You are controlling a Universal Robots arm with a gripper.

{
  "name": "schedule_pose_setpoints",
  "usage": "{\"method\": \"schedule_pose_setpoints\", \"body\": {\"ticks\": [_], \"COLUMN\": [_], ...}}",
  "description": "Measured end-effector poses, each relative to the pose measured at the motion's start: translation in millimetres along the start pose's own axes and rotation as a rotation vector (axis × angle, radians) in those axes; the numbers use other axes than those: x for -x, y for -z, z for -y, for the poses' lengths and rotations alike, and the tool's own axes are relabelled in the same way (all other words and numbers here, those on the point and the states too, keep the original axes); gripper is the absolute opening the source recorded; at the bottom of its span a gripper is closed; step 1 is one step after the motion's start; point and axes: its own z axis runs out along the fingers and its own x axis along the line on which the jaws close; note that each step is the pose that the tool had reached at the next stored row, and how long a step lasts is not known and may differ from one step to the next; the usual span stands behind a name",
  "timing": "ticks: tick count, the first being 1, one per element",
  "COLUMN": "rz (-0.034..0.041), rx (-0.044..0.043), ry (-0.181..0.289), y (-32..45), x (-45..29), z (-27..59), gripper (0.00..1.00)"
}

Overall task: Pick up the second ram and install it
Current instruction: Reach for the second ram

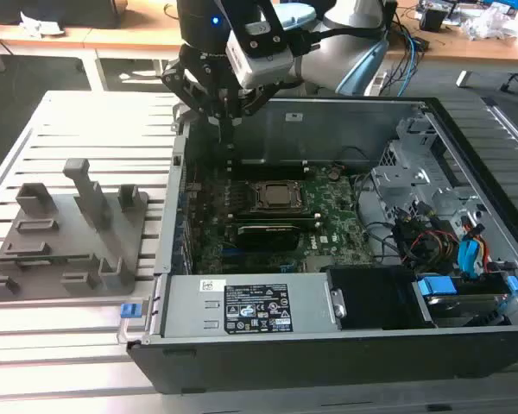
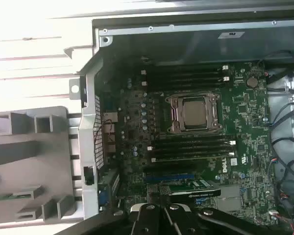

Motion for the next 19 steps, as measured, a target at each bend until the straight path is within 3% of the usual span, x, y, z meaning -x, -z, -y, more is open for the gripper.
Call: {"method": "schedule_pose_setpoints", "body": {"ticks": [5, 10, 14, 17, 19], "rz": [0.0001, 0.0, 0.0, 0.0001, 0.0], "rx": [0.0, -0.0001, 0.0, 0.0, -0.0001], "ry": [0.0, 0.0, 0.0, 0.0, 0.0], "y": [0.5, 0.6, 0.7, 0.8, 0.9], "x": [-28.2, -37.4, -56.2, -65.3, -77.1], "z": [2.1, 2.8, 4.2, 4.9, 5.8], "gripper": [0.11, 0.11, 0.11, 0.11, 0.11]}}
